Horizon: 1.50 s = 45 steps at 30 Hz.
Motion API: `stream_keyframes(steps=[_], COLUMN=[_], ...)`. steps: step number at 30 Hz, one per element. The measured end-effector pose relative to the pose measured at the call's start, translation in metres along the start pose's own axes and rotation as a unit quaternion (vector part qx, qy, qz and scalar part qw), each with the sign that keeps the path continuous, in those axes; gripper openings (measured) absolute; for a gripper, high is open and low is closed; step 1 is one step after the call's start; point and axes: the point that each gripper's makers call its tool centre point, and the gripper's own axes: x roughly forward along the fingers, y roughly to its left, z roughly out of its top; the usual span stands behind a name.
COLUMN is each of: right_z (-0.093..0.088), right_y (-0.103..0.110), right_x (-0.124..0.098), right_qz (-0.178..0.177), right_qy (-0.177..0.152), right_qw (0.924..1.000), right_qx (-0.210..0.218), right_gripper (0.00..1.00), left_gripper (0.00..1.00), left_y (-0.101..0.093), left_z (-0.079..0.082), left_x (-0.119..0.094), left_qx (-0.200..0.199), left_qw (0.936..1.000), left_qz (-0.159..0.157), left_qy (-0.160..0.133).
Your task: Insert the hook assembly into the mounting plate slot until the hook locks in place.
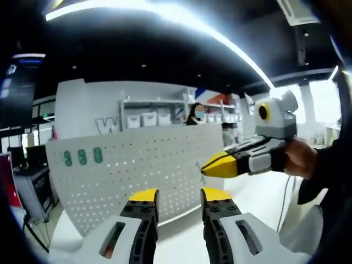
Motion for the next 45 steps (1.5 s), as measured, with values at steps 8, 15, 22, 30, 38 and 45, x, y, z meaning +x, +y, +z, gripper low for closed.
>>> stream_keyframes(steps=[8, 15, 22, 30, 38, 45], right_z=[0.002, 0.013, 0.021, 0.031, 0.045, 0.053], right_y=[-0.004, -0.004, -0.008, -0.016, -0.015, -0.02], right_x=[-0.001, 0.006, 0.013, 0.026, 0.049, 0.071], right_qz=[0.001, -0.015, -0.043, -0.077, -0.103, -0.126], right_qy=[-0.004, -0.007, -0.002, -0.008, -0.024, -0.033], right_qw=[1.0, 0.9998, 0.999, 0.997, 0.9943, 0.9915], right_qx=[-0.001, -0.011, -0.014, -0.009, -0.009, -0.009], right_gripper=[0.02, 0.02, 0.02, 0.02, 0.02, 0.02], left_gripper=[0.3, 0.31, 0.31, 0.31, 0.32, 0.34], left_y=[0.003, 0.011, 0.019, 0.02, 0.032, 0.055], left_z=[0.001, 0.003, 0.006, 0.003, 0.009, 0.011], left_x=[0.001, -0.002, -0.004, -0.004, -0.014, -0.027], left_qx=[0.001, 0.003, 0.013, 0.006, 0.034, 0.032], left_qw=[0.9998, 0.9998, 0.9998, 0.9999, 0.9994, 0.9992], left_qz=[0.02, 0.02, 0.007, -0.007, 0.002, 0.023], left_qy=[-0.003, -0.009, -0.01, -0.009, -0.008, -0.011])
